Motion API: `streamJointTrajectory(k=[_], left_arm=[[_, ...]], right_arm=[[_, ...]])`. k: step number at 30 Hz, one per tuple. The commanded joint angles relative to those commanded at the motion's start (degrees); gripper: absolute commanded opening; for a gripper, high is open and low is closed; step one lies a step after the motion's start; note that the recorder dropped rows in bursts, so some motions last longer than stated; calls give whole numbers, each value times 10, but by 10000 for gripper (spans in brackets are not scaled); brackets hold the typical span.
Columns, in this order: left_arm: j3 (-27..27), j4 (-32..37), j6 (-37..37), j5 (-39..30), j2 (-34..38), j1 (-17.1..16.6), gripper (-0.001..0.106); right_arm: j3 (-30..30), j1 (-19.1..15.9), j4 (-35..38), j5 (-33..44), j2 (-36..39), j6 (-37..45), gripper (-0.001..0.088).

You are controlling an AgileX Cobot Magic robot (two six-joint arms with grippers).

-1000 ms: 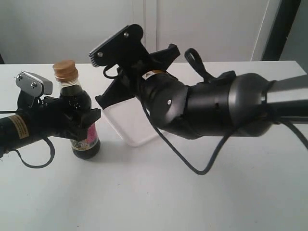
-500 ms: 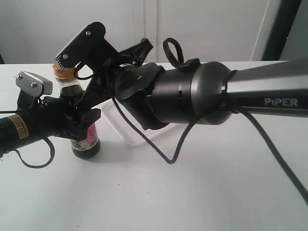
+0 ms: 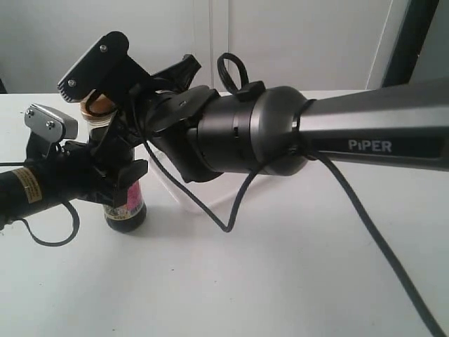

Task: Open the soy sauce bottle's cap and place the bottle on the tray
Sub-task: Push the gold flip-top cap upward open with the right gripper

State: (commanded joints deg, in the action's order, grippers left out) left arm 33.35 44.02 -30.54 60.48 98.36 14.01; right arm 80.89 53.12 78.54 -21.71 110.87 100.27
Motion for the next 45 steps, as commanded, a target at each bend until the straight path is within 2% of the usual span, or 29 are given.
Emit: streamJointTrajectory(k=[6, 11, 17, 30, 34, 36, 42, 45], left_arm=[[0, 1, 0, -7, 0, 0, 0], [0, 1, 7, -19, 0, 0, 0], [0, 1, 8, -19, 0, 0, 0], [0, 1, 9, -19, 0, 0, 0], [0, 1, 9, -19, 0, 0, 0], [0, 1, 9, -19, 0, 0, 0], [0, -1, 9, -19, 0, 0, 0], [0, -1, 9, -19, 0, 0, 0]], right_arm=[[13, 0, 5, 26, 5, 0, 0], [39, 2, 15, 27, 5, -1, 0], [39, 6, 15, 26, 5, -8, 0], [98, 6, 19, 17, 24, -9, 0], [98, 5, 76, -36, 21, -9, 0], [98, 3, 90, -39, 16, -9, 0], [98, -19, 144, 20, -14, -10, 0], [90, -37, 175, 75, -32, -10, 0]])
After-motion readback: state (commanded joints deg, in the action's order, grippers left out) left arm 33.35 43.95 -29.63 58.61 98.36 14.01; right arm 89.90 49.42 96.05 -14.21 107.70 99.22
